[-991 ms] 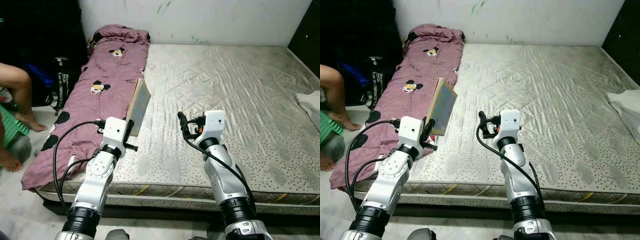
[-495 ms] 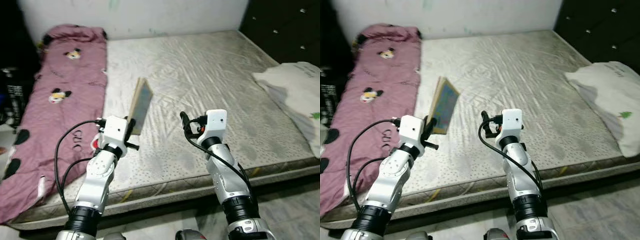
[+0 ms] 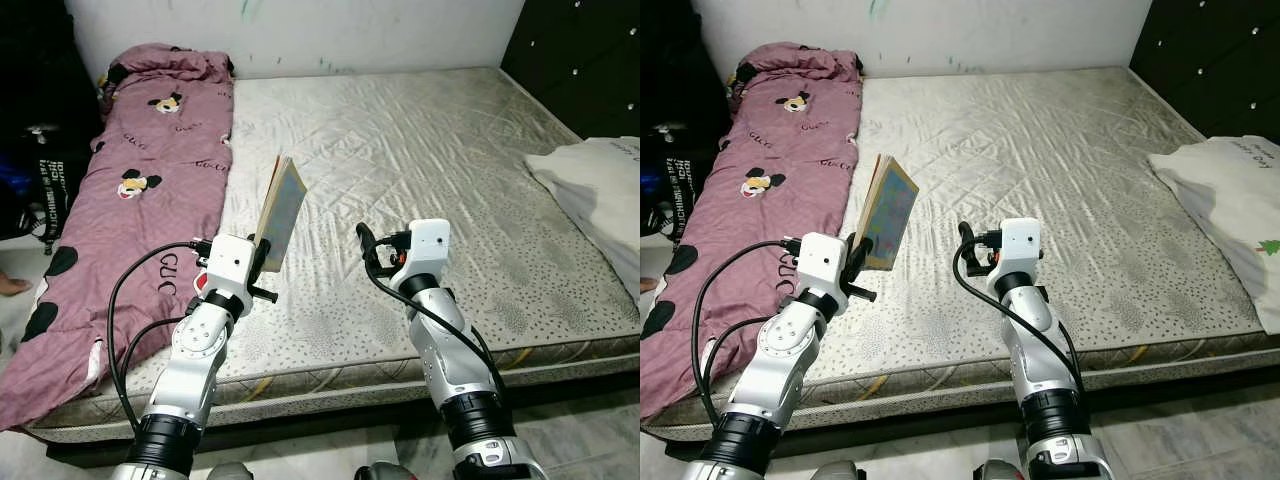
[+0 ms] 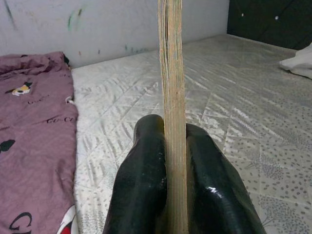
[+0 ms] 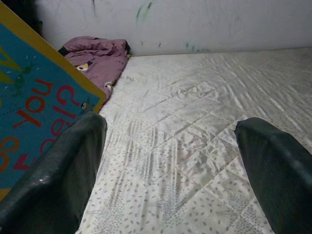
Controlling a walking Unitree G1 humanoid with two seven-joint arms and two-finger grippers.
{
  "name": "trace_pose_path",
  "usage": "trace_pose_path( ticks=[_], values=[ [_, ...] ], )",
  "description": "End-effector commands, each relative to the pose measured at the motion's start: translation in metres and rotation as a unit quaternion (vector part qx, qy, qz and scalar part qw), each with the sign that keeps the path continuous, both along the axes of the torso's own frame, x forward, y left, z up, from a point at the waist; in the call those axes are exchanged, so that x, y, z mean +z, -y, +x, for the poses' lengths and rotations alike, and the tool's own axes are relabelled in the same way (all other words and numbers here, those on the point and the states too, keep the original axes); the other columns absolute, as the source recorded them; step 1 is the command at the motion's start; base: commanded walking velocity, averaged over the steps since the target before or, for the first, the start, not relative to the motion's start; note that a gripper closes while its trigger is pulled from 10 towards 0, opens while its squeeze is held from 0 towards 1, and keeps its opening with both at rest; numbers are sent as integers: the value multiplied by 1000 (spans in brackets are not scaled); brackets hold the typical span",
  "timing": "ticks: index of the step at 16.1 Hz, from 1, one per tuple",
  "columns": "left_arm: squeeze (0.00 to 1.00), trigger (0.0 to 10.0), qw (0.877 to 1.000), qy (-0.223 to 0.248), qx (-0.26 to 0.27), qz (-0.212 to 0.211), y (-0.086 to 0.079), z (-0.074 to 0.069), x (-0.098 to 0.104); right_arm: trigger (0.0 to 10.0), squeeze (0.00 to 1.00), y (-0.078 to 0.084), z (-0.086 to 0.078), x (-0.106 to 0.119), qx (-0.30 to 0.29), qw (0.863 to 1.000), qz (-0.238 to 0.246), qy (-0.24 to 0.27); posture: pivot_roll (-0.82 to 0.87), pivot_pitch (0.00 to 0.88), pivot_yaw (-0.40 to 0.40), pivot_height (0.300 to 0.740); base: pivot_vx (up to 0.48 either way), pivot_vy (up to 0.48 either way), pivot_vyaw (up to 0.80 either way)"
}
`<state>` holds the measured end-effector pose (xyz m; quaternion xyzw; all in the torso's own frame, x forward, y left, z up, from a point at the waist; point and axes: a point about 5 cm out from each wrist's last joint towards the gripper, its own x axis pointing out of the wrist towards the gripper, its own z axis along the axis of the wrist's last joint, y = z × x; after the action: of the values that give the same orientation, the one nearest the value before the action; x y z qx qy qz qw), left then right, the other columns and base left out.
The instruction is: Clean up the room
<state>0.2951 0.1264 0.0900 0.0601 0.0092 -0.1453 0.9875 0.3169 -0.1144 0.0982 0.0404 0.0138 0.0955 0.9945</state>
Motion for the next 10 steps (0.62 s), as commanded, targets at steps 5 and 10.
trace_pose_path(
  ticks=[5,10],
  values=[
    [0,10000,999,31,-3,-5,0,2,13,10000,0,-2,1,2,4,1000,0,4,80,0,10,740,0,0,0],
    [0,10000,1000,31,-3,-6,0,2,13,10000,0,-2,1,2,5,1000,-5,6,79,0,10,740,0,-256,0]
  ],
)
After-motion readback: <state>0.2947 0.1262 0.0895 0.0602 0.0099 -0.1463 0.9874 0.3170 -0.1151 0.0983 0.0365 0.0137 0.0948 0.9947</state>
